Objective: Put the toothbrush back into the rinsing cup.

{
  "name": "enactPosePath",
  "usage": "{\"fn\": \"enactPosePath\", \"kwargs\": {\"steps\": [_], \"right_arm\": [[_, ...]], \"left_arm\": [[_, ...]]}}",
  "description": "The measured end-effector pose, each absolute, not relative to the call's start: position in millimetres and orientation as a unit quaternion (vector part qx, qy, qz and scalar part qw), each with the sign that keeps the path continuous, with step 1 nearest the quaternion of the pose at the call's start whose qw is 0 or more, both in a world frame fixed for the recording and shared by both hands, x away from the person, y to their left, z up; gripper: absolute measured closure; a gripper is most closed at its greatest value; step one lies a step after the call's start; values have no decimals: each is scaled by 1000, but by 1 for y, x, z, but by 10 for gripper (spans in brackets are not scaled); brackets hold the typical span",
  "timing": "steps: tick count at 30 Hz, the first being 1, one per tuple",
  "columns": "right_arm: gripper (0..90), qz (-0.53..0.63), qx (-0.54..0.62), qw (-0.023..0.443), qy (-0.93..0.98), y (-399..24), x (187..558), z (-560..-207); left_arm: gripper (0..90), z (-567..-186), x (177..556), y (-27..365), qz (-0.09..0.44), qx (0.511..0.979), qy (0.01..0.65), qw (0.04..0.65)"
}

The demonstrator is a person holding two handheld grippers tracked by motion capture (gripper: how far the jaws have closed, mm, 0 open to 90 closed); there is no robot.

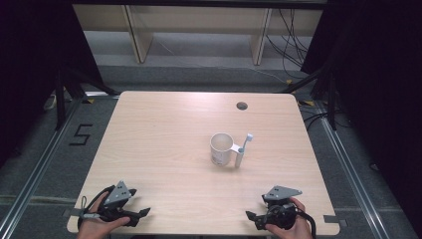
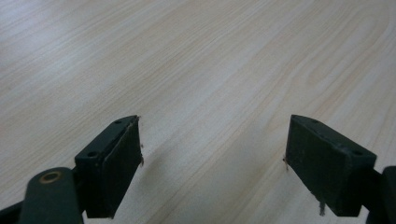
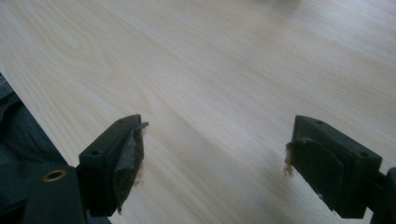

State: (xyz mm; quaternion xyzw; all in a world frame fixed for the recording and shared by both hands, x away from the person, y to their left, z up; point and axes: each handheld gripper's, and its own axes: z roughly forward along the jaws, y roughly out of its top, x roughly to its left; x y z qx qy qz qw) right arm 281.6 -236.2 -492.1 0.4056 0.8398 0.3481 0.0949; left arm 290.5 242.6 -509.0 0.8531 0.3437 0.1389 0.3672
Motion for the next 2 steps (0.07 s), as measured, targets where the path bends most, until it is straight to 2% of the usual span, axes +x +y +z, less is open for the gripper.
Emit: {"fn": "enactPosePath", "kwargs": {"steps": [2], "right_arm": [[188, 345, 401, 92, 844, -237, 282, -491]], "left_arm": [[178, -510, 291, 242, 136, 850, 344, 376]]}}
